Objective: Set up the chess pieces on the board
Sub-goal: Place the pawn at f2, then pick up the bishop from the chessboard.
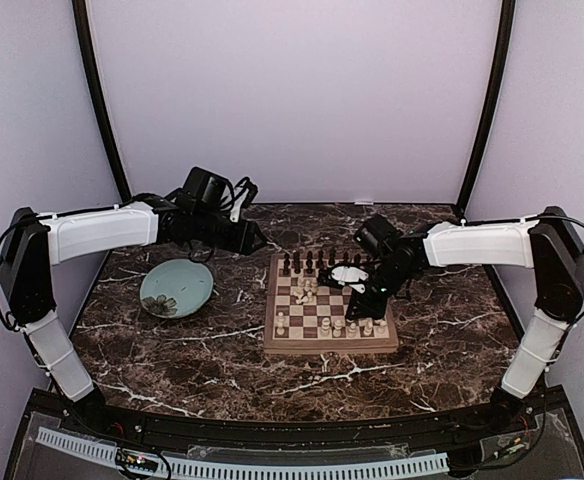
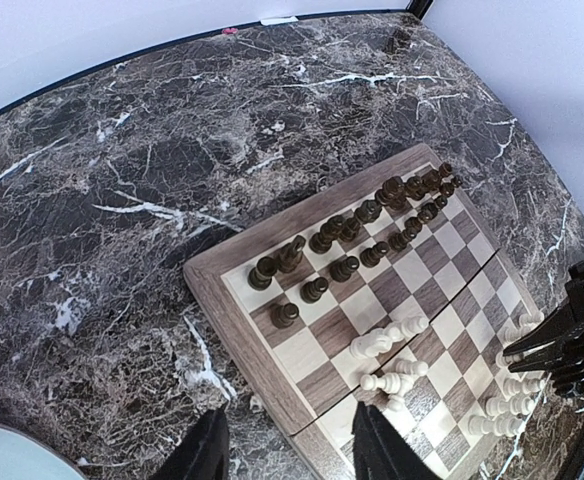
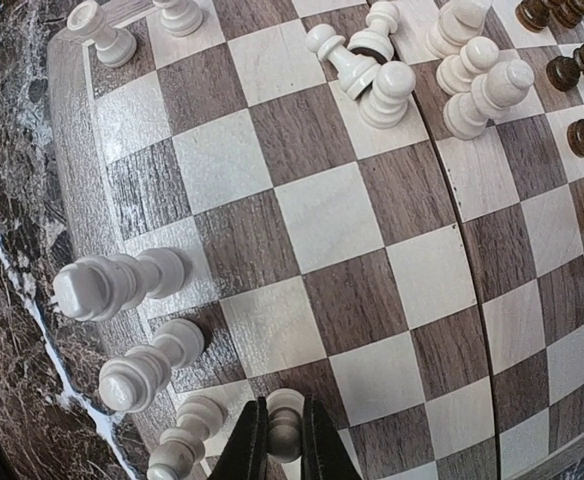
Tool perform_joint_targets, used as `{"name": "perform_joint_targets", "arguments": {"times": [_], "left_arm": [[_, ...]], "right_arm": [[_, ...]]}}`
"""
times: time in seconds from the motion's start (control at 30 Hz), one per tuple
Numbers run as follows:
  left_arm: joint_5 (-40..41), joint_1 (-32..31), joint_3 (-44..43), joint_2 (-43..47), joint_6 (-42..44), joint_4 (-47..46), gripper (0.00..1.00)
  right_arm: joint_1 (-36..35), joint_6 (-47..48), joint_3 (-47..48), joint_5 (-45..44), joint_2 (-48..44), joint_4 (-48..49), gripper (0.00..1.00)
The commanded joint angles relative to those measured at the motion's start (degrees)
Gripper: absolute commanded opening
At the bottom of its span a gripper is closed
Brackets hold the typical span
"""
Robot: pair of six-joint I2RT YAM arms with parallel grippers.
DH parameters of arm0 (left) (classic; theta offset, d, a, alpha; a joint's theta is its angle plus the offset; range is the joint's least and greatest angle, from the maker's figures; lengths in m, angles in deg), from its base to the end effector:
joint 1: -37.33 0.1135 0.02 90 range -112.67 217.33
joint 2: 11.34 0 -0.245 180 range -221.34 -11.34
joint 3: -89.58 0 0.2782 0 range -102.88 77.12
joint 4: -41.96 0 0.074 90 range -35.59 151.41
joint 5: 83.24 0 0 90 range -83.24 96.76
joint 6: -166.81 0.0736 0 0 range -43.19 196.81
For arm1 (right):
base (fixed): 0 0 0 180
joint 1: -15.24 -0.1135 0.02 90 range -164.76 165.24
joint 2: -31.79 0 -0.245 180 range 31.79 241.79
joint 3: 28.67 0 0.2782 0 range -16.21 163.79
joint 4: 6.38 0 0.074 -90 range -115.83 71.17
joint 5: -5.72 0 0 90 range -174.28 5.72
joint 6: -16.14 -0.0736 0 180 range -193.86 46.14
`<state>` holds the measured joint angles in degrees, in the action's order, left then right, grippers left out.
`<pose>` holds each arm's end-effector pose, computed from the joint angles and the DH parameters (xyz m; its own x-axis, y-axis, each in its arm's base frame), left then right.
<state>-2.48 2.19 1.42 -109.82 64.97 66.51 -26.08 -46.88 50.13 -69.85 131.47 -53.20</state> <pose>0.3613 -0.2688 0.2221 -0.5962 0.1720 -0.7842 0.5655 0.7833 -0.2582 0.2705 0.2622 0.1214 -0.2969 -0.8461 -0.4428 -0.9484 0.3154 0.0333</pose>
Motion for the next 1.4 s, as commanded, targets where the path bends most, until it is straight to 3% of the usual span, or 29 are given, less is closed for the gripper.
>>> {"name": "perform_joint_targets", "arguments": {"times": [0.0,0.37,0.8,1.1,1.37], "left_arm": [[-0.6,0.2,-1.2,0.4,-0.2,-0.1,0.44],[-0.7,0.3,-1.4,0.3,-0.1,0.2,0.44],[-1.4,0.2,-1.5,0.1,-0.1,0.2,0.44],[-1.7,0.2,-1.8,0.3,-0.3,0.4,0.44],[-0.9,0.3,-1.9,1.7,0.3,0.8,0.44]], "right_arm": [[-0.4,0.5,-0.6,-0.4,0.6,0.3,0.11],[-0.4,0.4,-0.3,-0.3,1.8,0.1,0.13],[-0.4,0.0,1.3,0.4,0.1,-1.5,0.24],[-0.3,1.0,8.6,0.6,1.0,-4.5,0.25],[-0.3,-2.9,19.8,3.1,9.0,-4.2,0.26]]}}
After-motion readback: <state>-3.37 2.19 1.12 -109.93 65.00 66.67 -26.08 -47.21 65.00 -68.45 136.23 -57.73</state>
